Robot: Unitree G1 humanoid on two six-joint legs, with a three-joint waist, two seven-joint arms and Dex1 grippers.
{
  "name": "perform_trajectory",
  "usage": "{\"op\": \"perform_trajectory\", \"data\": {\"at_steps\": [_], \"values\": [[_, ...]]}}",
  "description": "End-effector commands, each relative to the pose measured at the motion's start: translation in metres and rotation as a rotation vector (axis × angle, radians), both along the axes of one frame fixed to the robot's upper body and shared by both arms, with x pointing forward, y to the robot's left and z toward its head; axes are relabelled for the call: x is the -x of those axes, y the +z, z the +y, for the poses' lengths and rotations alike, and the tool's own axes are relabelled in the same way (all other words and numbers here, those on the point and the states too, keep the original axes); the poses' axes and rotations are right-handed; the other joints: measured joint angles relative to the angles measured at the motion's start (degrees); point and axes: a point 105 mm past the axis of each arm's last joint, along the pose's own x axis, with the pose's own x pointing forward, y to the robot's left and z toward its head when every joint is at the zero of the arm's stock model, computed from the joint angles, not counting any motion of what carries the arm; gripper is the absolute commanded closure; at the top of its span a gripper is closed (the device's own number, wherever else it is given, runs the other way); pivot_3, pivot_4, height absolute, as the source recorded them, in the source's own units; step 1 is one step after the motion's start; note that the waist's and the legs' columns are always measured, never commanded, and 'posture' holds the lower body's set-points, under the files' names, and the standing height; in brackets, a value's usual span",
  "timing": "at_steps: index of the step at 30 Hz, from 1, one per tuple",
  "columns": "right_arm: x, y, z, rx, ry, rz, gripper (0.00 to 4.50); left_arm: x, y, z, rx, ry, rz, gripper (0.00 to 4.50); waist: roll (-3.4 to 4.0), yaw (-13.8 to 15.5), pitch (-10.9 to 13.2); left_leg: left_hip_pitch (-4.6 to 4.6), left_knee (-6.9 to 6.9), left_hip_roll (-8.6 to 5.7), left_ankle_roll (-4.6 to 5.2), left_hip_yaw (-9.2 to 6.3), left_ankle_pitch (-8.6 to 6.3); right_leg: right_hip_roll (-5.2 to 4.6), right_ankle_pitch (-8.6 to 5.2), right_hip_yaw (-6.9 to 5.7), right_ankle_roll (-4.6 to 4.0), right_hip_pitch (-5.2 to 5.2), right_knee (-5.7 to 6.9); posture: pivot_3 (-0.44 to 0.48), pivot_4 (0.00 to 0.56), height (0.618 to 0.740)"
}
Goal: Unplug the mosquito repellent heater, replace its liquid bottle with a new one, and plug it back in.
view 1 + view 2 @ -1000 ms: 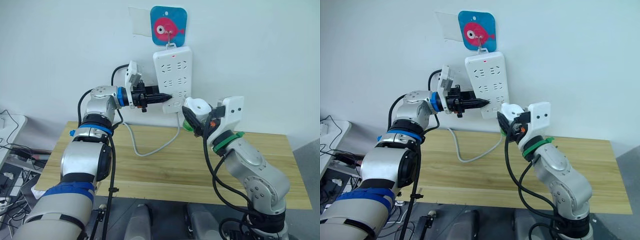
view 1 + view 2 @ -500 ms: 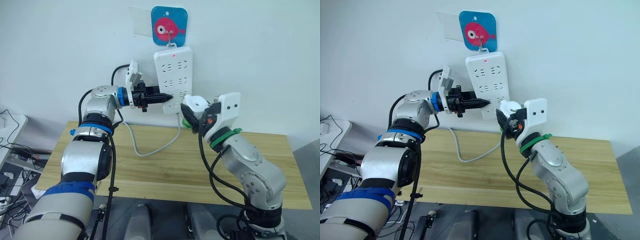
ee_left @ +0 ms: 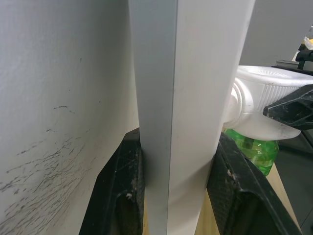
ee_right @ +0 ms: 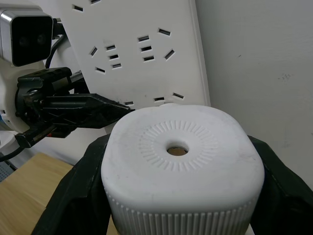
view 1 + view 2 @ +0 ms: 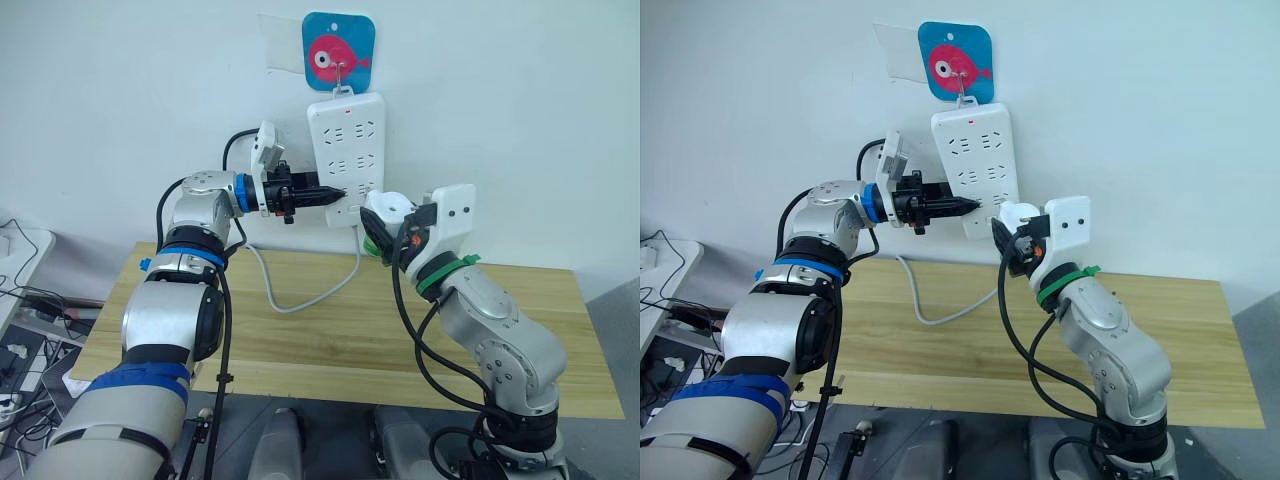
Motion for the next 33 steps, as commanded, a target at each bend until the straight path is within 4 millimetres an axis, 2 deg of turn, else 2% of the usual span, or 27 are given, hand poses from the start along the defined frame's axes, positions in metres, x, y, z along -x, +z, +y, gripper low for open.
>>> {"op": "perform_trajectory", "data": {"at_steps": [1,13,26,33], "values": [[0.0060,0.0134,0.0053,-0.013,0.031,-0.055,1.50,-0.0019,0.0165,0.0011,0.025,0.012,-0.039,3.20,0.00,0.00,0.00,0.00,0.00,0.00,0.00,0.00,0.00,0.00,0.00,0.00,0.00,0.00,0.00,-0.022,0.210,0.740],[0.0056,0.0157,0.0097,-0.015,0.042,-0.061,1.50,-0.0015,0.0132,0.0024,0.017,0.013,-0.038,3.20,0.00,0.00,0.00,0.00,0.01,0.00,0.00,0.00,0.00,0.00,0.00,0.00,0.00,0.00,0.01,-0.019,0.211,0.740],[0.0013,0.0141,0.0030,0.020,0.003,-0.069,1.50,-0.0013,0.0124,0.0004,0.016,0.009,-0.040,3.20,0.00,-0.01,0.00,0.00,0.01,0.00,0.00,0.00,0.00,0.00,0.00,0.00,0.00,0.00,0.01,-0.024,0.208,0.740],[0.0020,0.0143,0.0063,0.032,0.012,-0.077,1.50,-0.0006,0.0113,-0.0010,0.014,0.002,-0.041,3.20,0.00,-0.01,0.00,0.00,0.01,0.00,0.00,0.00,0.00,0.00,0.00,0.00,0.00,0.00,0.01,-0.024,0.207,0.740]]}}
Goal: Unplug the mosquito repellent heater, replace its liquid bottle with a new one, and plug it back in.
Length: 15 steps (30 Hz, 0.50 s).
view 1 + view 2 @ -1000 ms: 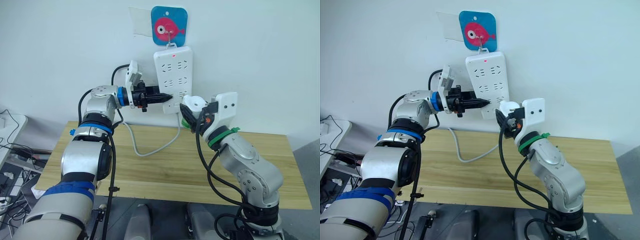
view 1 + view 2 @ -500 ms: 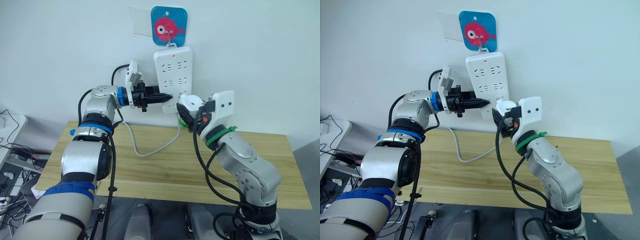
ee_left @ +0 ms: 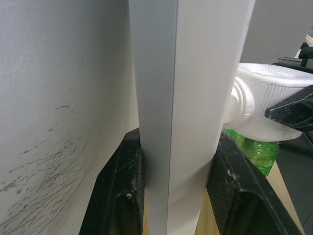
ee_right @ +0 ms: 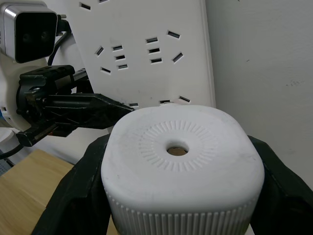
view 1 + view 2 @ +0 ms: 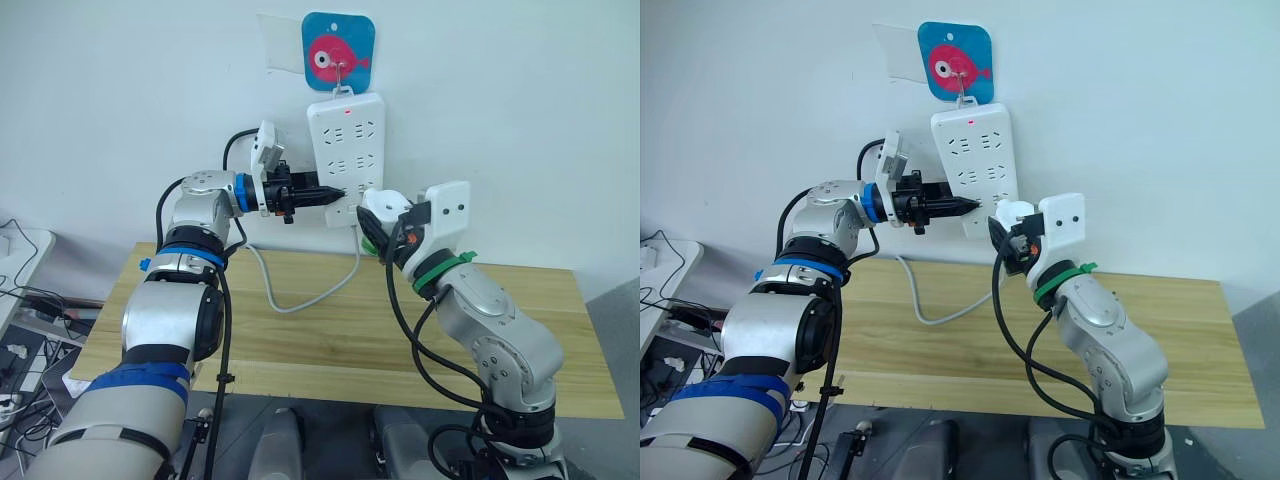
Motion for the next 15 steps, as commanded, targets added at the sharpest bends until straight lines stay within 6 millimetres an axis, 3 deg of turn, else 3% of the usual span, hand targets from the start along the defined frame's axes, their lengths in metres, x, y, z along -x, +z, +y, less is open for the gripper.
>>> {"op": "perform_trajectory", "data": {"at_steps": [1,15], "values": [[0.0047,0.0128,0.0056,-0.004,0.026,-0.063,1.50,-0.0002,0.0111,-0.0014,0.017,-0.002,-0.036,3.20,0.00,0.00,0.00,0.00,0.00,0.00,0.00,0.00,0.00,0.00,0.00,0.00,0.00,0.00,0.00,-0.024,0.207,0.740],[0.0031,0.0156,0.0073,0.019,0.018,-0.080,1.50,0.0001,0.0107,-0.0006,0.011,-0.002,-0.039,3.20,0.00,0.00,0.00,0.00,0.01,0.00,0.00,0.00,0.00,0.00,0.00,0.00,0.00,0.00,0.01,-0.020,0.208,0.740]]}}
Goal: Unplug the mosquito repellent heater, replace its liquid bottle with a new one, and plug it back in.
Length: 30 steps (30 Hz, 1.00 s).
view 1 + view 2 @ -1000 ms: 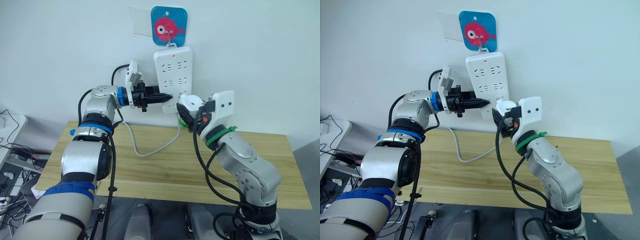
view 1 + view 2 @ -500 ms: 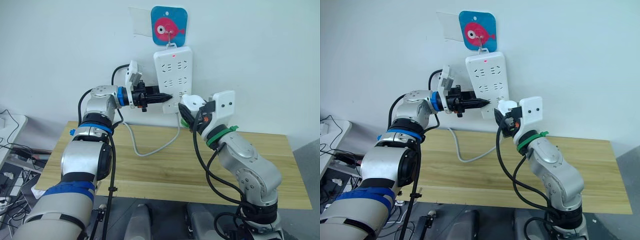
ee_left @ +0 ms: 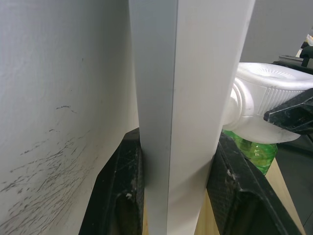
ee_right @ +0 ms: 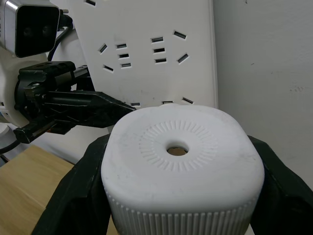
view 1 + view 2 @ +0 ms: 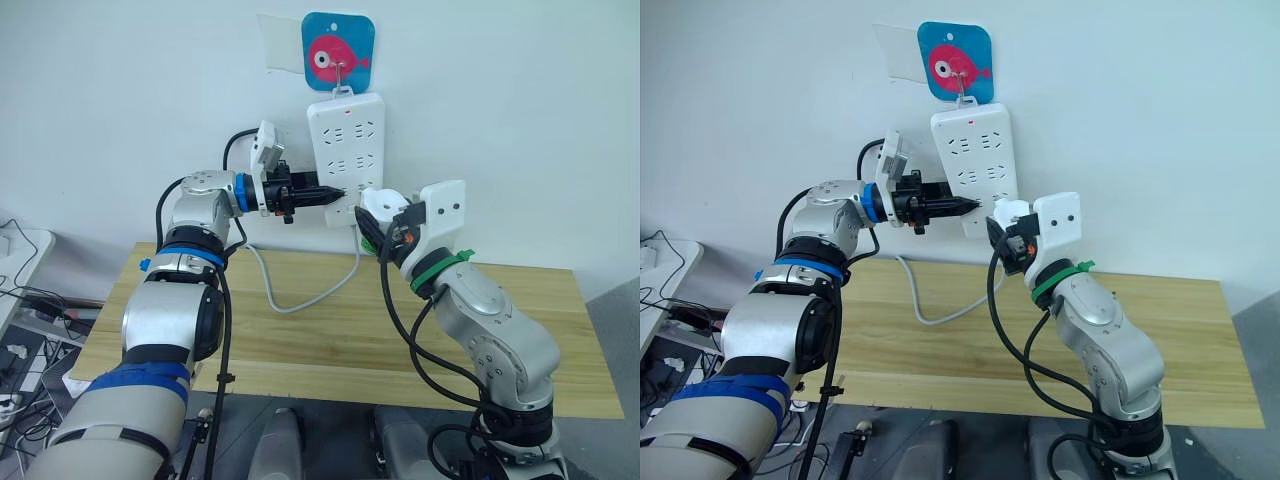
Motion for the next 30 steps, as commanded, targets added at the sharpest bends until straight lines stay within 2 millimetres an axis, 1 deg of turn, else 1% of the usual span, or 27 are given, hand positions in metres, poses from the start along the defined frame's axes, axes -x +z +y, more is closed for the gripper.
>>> {"op": "perform_trajectory", "data": {"at_steps": [1,8,17,30], "values": [[0.003,0.015,0.003,-0.004,0.008,-0.065,1.50,0.000,0.011,-0.001,0.013,-0.003,-0.037,3.20,0.00,0.00,0.00,0.00,0.00,0.00,0.00,0.00,0.00,0.00,0.00,0.00,0.00,0.00,0.00,-0.020,0.208,0.740],[0.001,0.014,0.000,0.016,-0.024,-0.061,1.50,0.000,0.010,-0.003,0.010,-0.007,-0.042,3.20,0.00,0.00,0.00,0.00,0.00,0.00,0.00,0.00,0.00,0.00,0.00,0.00,0.00,0.00,0.00,-0.024,0.213,0.740],[-0.003,0.018,0.000,0.038,-0.053,-0.049,1.50,0.000,0.009,-0.003,0.009,-0.006,-0.045,3.20,0.00,-0.02,0.00,0.00,0.02,0.00,0.00,0.00,0.00,0.00,0.00,0.00,0.00,0.00,0.01,-0.024,0.214,0.740],[-0.009,0.019,0.006,0.037,-0.107,-0.036,1.50,-0.001,0.010,-0.005,0.035,0.003,-0.032,3.20,0.00,-0.04,0.00,0.00,0.13,0.00,0.01,-0.01,0.00,0.00,0.00,0.01,0.00,0.00,0.09,-0.013,0.222,0.740]]}}
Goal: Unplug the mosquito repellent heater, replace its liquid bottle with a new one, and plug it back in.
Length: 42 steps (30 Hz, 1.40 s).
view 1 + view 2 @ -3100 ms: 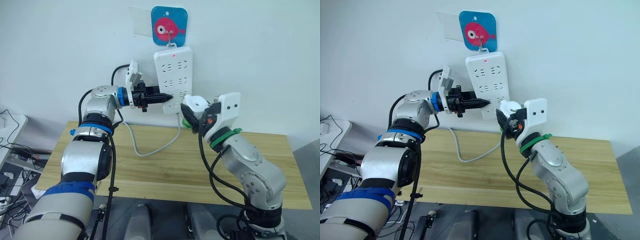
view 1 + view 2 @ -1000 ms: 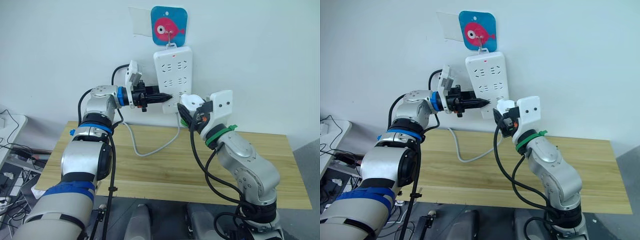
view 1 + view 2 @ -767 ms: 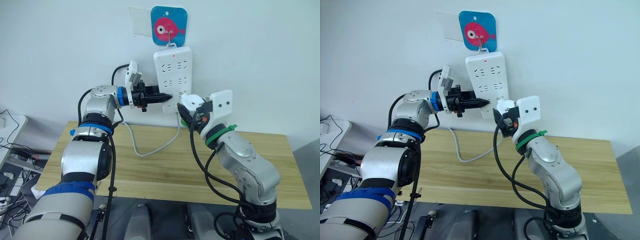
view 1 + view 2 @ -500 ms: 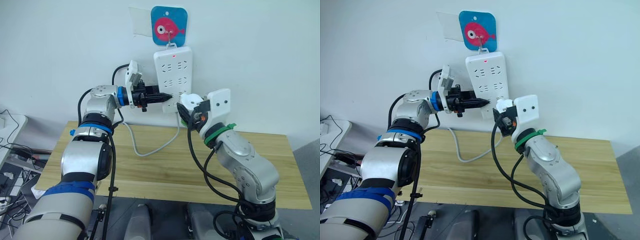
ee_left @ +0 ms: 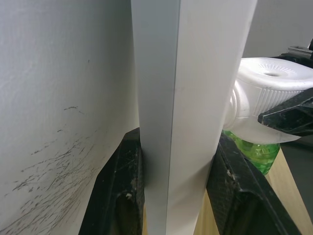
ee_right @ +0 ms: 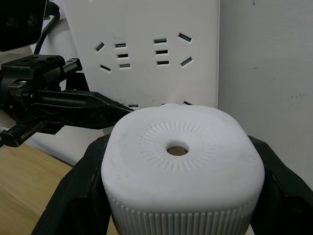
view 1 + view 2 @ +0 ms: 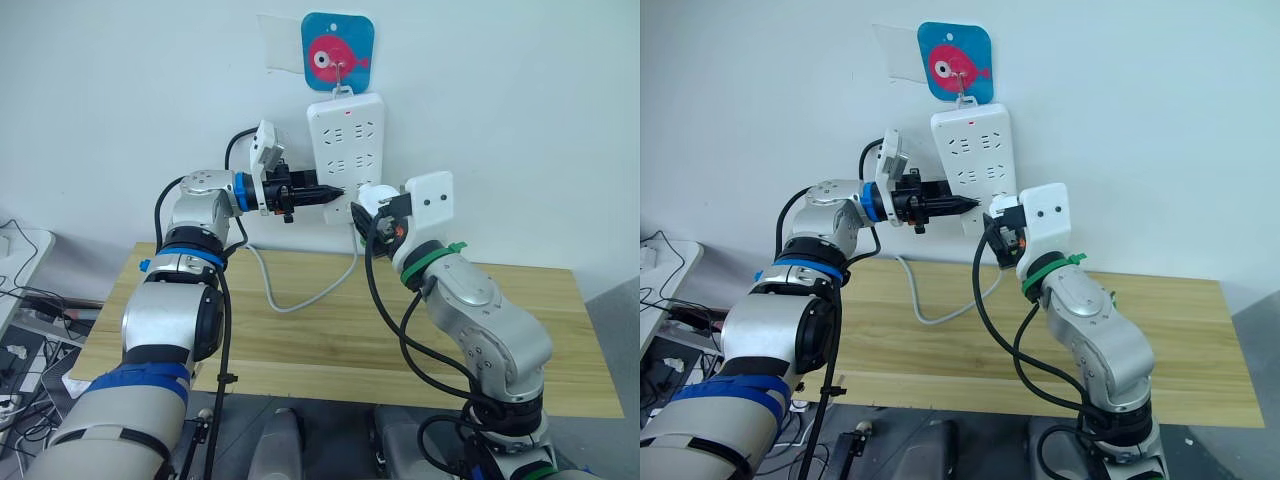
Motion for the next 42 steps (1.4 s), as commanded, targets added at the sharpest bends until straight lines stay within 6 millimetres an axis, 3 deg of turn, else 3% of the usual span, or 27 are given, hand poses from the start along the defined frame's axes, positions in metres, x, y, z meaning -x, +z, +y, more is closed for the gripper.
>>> {"op": "perform_trajectory", "data": {"at_steps": [1,25,42], "values": [[-0.003,0.015,0.000,-0.013,-0.040,-0.062,1.50,0.001,0.010,-0.006,0.043,-0.022,-0.013,3.20,0.00,0.00,0.00,0.00,0.02,0.00,0.00,0.00,0.00,0.00,0.00,0.00,0.00,0.00,0.02,-0.012,0.222,0.740],[-0.030,-0.004,0.014,0.045,-0.092,-0.044,1.50,0.008,0.014,-0.011,0.138,-0.072,0.116,3.20,0.00,-0.57,0.00,0.02,0.36,0.05,0.00,-0.04,0.00,0.10,0.01,0.01,0.00,0.00,0.34,0.013,0.206,0.740],[-0.036,-0.009,0.022,0.056,-0.079,-0.049,1.50,0.010,0.013,-0.013,0.146,-0.071,0.124,3.20,0.00,-1.36,0.00,0.14,0.41,0.05,-0.07,-0.06,0.18,0.13,0.05,0.04,-0.04,0.00,0.64,0.021,0.200,0.740]]}}
